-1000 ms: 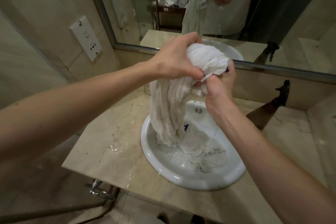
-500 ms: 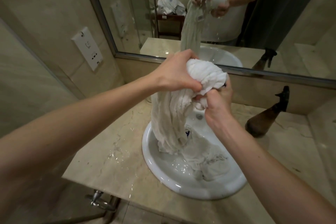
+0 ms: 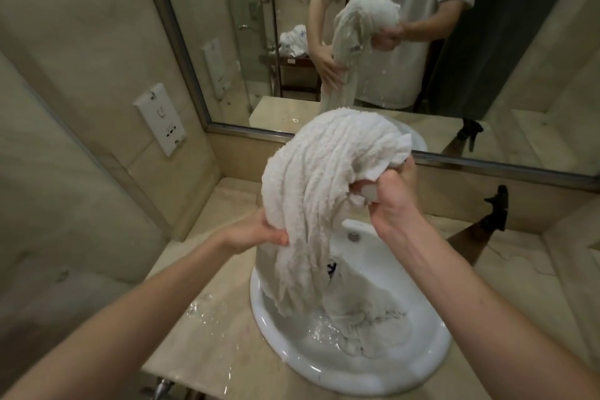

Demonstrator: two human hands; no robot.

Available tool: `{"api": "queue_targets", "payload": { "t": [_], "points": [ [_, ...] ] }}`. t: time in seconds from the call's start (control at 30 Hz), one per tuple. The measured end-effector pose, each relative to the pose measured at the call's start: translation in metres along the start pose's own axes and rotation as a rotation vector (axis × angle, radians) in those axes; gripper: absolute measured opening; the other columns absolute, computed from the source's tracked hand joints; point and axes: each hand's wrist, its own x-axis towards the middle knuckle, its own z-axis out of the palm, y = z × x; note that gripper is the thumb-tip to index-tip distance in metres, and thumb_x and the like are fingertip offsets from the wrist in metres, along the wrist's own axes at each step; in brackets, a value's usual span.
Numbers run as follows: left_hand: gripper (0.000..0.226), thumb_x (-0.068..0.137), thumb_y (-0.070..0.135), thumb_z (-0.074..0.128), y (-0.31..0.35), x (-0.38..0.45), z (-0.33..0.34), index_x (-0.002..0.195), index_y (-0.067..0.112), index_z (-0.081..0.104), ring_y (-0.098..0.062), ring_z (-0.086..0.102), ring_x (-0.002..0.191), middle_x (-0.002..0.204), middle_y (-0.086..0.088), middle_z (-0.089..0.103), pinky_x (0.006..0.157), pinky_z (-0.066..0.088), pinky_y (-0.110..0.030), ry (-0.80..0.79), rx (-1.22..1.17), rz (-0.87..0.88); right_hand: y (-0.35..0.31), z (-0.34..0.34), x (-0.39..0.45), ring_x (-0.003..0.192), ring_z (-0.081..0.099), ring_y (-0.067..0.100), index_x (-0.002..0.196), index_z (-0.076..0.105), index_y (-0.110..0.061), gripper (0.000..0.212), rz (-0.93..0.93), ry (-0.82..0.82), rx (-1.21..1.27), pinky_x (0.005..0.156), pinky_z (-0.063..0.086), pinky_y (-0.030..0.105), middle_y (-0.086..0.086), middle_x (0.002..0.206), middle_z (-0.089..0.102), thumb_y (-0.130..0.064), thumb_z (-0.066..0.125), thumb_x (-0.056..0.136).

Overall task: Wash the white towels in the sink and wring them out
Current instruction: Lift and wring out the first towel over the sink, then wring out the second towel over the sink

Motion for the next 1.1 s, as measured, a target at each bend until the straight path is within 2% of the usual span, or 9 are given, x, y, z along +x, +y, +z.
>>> {"api": "queue_targets", "payload": {
  "t": [0.17, 0.27, 0.37, 0.5, 0.6, 0.7, 0.83, 0.93, 1.1],
  "points": [
    [0.084, 0.047, 0.043, 0.094, -0.023, 0.008, 0.014, 0.120, 0.021, 0.058, -0.022, 0.068, 0.111, 0.113, 0.002, 0.073, 0.093, 0.055, -0.038, 0.267, -0.231, 0.070, 0.016, -0.008, 0.009, 0.095, 0.071, 0.022, 0.118, 0.063, -0.011, 0.044, 0.023, 0.083, -0.017, 0.070, 0.061, 0.038, 0.007, 0.107, 0.073, 0.018, 0.053, 0.086],
    [0.066, 0.052, 0.032, 0.082, -0.026, 0.012, 0.015, 0.115, 0.018, 0.064, -0.024, 0.068, 0.107, 0.111, -0.003, 0.074, 0.096, 0.053, -0.047, 0.439, -0.240, 0.106, 0.029, -0.026, 0.016, 0.065, 0.062, 0.023, 0.116, 0.062, -0.007, 0.041, 0.039, 0.154, -0.068, 0.056, 0.054, 0.036, 0.011, 0.085, 0.068, 0.014, 0.052, 0.083],
    [0.064, 0.048, 0.031, 0.077, -0.019, 0.014, 0.012, 0.109, 0.014, 0.067, -0.021, 0.071, 0.098, 0.103, -0.002, 0.075, 0.087, 0.056, -0.044, 0.549, -0.221, 0.116, 0.040, -0.046, 0.018, 0.065, 0.062, 0.021, 0.118, 0.061, -0.005, 0.051, 0.069, 0.177, -0.139, 0.050, 0.054, 0.030, 0.008, 0.085, 0.070, 0.021, 0.062, 0.075],
    [0.060, 0.041, 0.031, 0.073, -0.005, 0.010, 0.005, 0.099, 0.018, 0.067, -0.009, 0.071, 0.085, 0.090, 0.008, 0.075, 0.072, 0.054, -0.028, 0.625, -0.251, 0.135, 0.058, -0.065, 0.013, 0.092, 0.073, 0.019, 0.120, 0.060, -0.015, 0.073, 0.187, 0.107, -0.248, 0.076, 0.060, 0.040, 0.000, 0.102, 0.076, 0.019, 0.081, 0.058],
    [0.060, 0.042, 0.028, 0.075, 0.001, 0.001, -0.003, 0.100, 0.016, 0.068, -0.023, 0.070, 0.094, 0.100, -0.003, 0.074, 0.079, 0.057, -0.039, 0.679, -0.336, 0.144, 0.073, -0.071, 0.003, 0.096, 0.071, 0.022, 0.117, 0.058, -0.028, 0.064, 0.326, -0.010, -0.351, 0.074, 0.059, 0.046, -0.001, 0.106, 0.074, 0.003, 0.085, 0.067],
    [0.061, 0.044, 0.024, 0.077, 0.000, -0.011, -0.015, 0.103, 0.011, 0.069, -0.029, 0.070, 0.097, 0.103, -0.009, 0.073, 0.083, 0.057, -0.044, 0.743, -0.451, 0.126, 0.089, -0.066, -0.004, 0.104, 0.070, 0.025, 0.105, 0.058, -0.031, 0.047, 0.379, -0.160, -0.374, 0.083, 0.057, 0.056, 0.002, 0.115, 0.070, -0.007, 0.084, 0.074],
    [0.053, 0.059, 0.015, 0.079, -0.010, -0.025, -0.032, 0.110, 0.006, 0.068, -0.033, 0.070, 0.101, 0.108, -0.013, 0.074, 0.092, 0.056, -0.051, 0.821, -0.583, 0.035, 0.109, -0.030, -0.011, 0.101, 0.069, 0.016, 0.120, 0.055, -0.032, 0.066, 0.335, -0.229, -0.530, 0.072, 0.061, 0.043, -0.008, 0.115, 0.069, -0.027, 0.089, 0.063],
    [0.049, 0.068, 0.018, 0.083, -0.020, -0.035, -0.051, 0.113, 0.008, 0.067, -0.028, 0.074, 0.093, 0.105, -0.010, 0.075, 0.084, 0.060, -0.044, 0.874, -0.602, -0.087, 0.137, 0.002, -0.018, 0.101, 0.068, 0.015, 0.129, 0.050, -0.032, 0.076, 0.350, -0.272, -0.544, 0.074, 0.057, 0.036, -0.007, 0.115, 0.069, -0.033, 0.089, 0.064],
    [0.085, 0.053, 0.041, 0.094, -0.045, -0.053, -0.096, 0.122, 0.004, 0.060, -0.025, 0.074, 0.089, 0.105, -0.008, 0.074, 0.075, 0.062, -0.042, 0.917, -0.498, -0.273, 0.203, 0.047, -0.031, 0.101, 0.067, 0.019, 0.131, 0.045, -0.027, 0.063, 0.462, -0.260, -0.514, 0.074, 0.059, 0.039, -0.003, 0.115, 0.065, -0.026, 0.081, 0.079]
  ]
}}
